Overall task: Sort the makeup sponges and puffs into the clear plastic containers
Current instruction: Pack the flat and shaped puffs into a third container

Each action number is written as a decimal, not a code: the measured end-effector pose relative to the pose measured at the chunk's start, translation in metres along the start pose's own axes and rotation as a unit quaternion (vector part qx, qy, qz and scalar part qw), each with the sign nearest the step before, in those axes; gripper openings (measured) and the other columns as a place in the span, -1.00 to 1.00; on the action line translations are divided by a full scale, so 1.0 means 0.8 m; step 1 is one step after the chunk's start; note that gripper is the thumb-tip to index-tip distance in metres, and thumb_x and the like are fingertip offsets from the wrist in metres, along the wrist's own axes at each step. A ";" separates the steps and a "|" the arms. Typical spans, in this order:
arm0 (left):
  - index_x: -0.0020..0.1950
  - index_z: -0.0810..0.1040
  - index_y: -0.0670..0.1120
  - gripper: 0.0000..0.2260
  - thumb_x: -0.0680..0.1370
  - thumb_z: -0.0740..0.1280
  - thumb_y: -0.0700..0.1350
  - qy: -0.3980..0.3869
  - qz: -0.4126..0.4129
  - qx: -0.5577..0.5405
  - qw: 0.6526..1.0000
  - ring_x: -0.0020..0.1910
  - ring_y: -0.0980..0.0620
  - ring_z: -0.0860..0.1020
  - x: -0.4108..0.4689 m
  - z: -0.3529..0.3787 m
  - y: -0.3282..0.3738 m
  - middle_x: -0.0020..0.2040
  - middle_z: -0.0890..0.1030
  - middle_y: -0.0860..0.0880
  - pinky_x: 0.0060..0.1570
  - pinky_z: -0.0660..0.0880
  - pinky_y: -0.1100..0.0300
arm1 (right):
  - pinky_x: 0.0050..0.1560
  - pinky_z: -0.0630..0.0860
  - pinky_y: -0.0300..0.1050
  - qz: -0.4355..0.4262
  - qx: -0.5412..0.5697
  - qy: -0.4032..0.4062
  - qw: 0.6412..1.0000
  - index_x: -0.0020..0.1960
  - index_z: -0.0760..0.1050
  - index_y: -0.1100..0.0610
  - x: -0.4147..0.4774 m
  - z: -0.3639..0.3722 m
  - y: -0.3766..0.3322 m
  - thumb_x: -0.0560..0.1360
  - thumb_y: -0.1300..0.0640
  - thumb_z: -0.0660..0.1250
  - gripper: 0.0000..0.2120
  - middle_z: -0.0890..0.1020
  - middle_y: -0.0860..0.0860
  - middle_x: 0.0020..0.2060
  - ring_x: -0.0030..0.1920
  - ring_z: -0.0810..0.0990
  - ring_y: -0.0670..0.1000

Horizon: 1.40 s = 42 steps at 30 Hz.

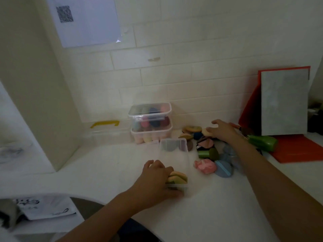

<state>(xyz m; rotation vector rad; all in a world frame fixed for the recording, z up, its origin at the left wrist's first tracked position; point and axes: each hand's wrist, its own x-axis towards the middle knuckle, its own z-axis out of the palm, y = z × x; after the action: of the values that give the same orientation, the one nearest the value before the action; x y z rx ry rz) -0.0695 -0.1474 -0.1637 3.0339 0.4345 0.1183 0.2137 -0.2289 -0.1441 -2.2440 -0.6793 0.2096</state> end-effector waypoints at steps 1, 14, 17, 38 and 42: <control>0.20 0.45 0.05 -0.54 0.43 0.26 0.31 -0.003 0.000 0.008 1.000 0.17 0.07 0.30 0.001 0.000 -0.001 0.12 0.48 0.03 0.29 0.13 0.17 | 0.22 0.38 -0.09 -0.003 0.015 -0.013 1.000 0.45 0.25 0.17 0.004 0.004 -0.002 0.51 0.00 0.35 -0.40 0.38 0.21 0.37 0.32 0.41 0.17; 0.06 0.41 0.10 -0.37 0.41 -0.24 0.45 0.034 0.063 -0.075 0.995 -0.04 0.18 0.32 -0.007 0.002 -0.004 -0.06 0.43 0.16 0.16 0.22 0.20 | 0.01 0.42 -0.09 -0.003 -0.047 0.003 0.999 0.23 0.45 0.33 0.012 0.019 0.000 0.56 0.09 0.24 -0.64 0.54 0.25 0.18 0.16 0.51 0.19; 0.07 0.41 0.08 -0.43 0.48 -0.25 0.36 0.059 0.085 -0.089 0.991 -0.05 0.18 0.32 -0.009 0.007 -0.009 -0.05 0.41 0.13 0.11 0.20 0.27 | -0.13 0.34 -0.13 -0.068 -0.067 0.051 0.994 0.12 0.50 0.33 0.000 -0.001 -0.023 0.59 0.09 0.19 -0.69 0.58 0.23 0.09 0.06 0.53 0.18; 0.09 0.38 0.21 -0.76 0.51 0.09 0.24 0.155 0.031 -0.130 0.979 0.12 0.22 0.19 -0.022 0.013 -0.003 0.08 0.23 0.14 0.13 0.25 0.27 | -0.23 0.46 -0.18 -0.312 -0.332 -0.312 0.834 -0.01 0.62 0.10 -0.141 0.026 -0.131 0.49 0.06 0.33 -0.84 0.62 -0.01 -0.24 -0.29 0.49 -0.06; 0.01 0.32 0.25 -0.84 0.49 0.11 0.25 0.159 0.026 -0.162 0.973 0.24 0.19 0.21 -0.023 0.017 -0.004 0.20 0.18 0.19 0.21 0.26 0.21 | -0.38 0.31 -0.29 -0.308 -0.338 -0.352 0.817 -0.07 0.60 0.07 -0.141 0.017 -0.132 0.52 0.11 0.31 -0.90 0.46 -0.09 -0.41 -0.39 0.38 -0.11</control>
<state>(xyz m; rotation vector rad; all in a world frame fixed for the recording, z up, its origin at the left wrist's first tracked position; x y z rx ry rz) -0.0865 -0.1507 -0.1787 2.7055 0.3184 0.6212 0.0706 -0.2211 -0.0845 -2.3977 -2.1192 0.5496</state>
